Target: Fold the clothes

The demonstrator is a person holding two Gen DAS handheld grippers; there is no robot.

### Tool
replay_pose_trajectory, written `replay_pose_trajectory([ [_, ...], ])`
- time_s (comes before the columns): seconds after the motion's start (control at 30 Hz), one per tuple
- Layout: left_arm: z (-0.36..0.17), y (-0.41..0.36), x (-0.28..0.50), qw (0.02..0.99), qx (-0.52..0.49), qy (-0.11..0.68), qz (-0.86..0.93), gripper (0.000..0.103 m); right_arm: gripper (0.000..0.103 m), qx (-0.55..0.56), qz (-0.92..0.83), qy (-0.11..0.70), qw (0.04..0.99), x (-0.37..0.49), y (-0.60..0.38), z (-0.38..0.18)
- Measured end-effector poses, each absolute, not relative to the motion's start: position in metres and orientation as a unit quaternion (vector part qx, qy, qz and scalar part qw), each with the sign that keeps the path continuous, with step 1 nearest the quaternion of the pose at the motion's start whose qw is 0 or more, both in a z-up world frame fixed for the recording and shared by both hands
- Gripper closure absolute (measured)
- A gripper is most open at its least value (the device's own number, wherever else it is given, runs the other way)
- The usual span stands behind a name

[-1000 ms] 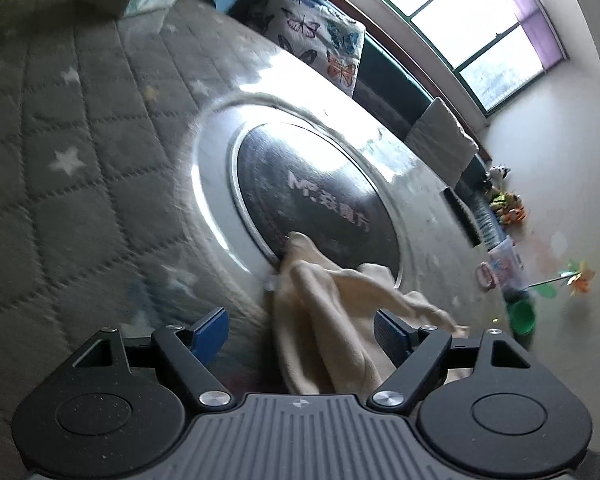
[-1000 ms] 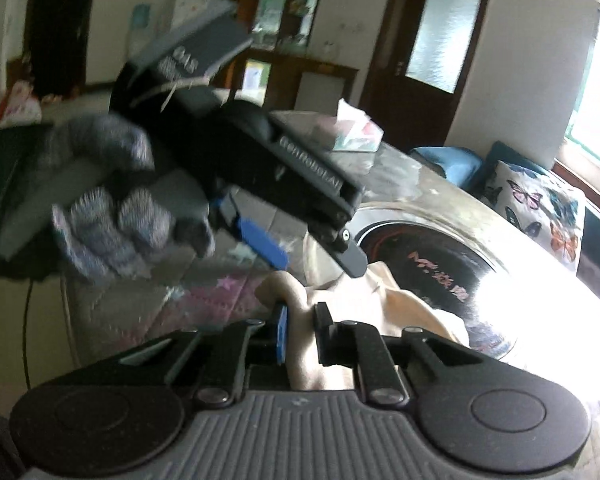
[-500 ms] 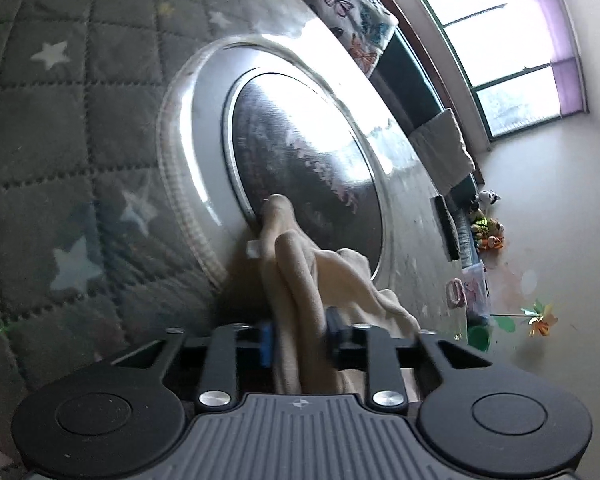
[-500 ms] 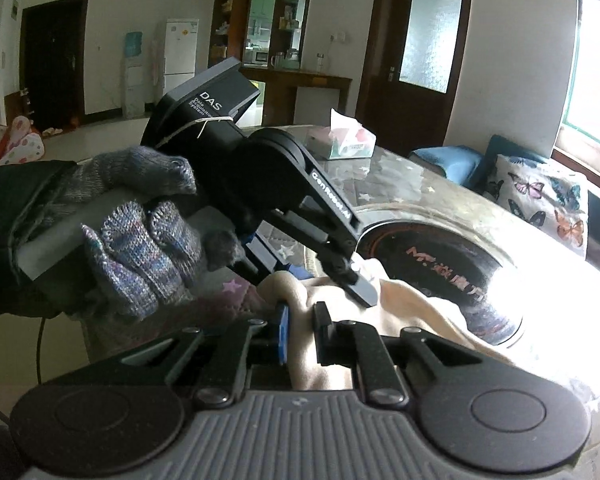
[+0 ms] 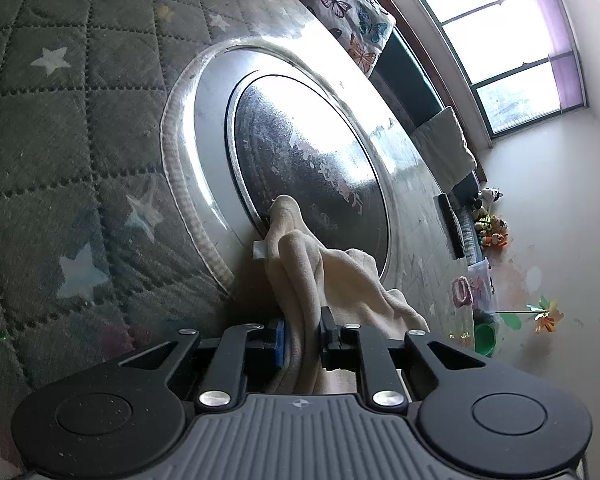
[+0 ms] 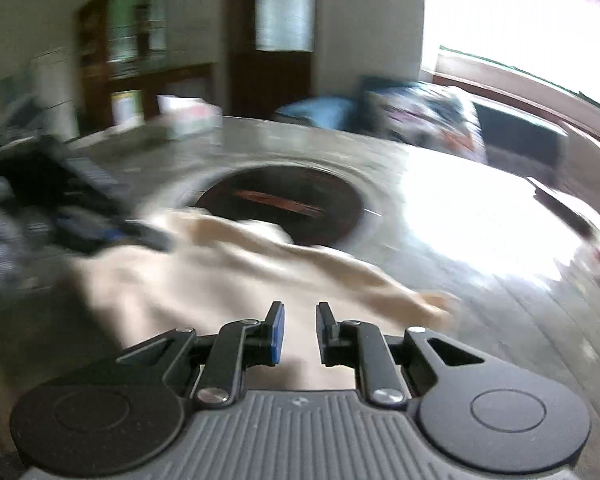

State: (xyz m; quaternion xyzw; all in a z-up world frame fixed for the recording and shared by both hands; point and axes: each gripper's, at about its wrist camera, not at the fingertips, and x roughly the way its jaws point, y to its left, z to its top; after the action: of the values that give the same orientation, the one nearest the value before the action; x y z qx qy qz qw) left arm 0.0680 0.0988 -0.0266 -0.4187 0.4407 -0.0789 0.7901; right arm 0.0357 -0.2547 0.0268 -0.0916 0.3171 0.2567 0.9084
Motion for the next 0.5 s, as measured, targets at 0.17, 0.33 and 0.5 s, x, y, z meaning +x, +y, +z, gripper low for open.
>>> replay_pose_trajectory([
  [0.17, -0.027, 0.096, 0.07, 0.793, -0.413, 0.441, -0.078, 0.085, 0.087, -0.036, 0.185, 0.337, 0.923, 0.067, -0.292, 0.01],
  [0.33, -0.026, 0.094, 0.071, 0.796, -0.407, 0.442, -0.076, 0.085, 0.072, -0.005, 0.158, 0.341, 0.927, 0.079, -0.309, -0.001],
  [0.5, -0.023, 0.091, 0.071, 0.804, -0.392, 0.441, -0.074, 0.085, 0.067, 0.032, 0.152, 0.346, 0.925, 0.084, -0.316, -0.005],
])
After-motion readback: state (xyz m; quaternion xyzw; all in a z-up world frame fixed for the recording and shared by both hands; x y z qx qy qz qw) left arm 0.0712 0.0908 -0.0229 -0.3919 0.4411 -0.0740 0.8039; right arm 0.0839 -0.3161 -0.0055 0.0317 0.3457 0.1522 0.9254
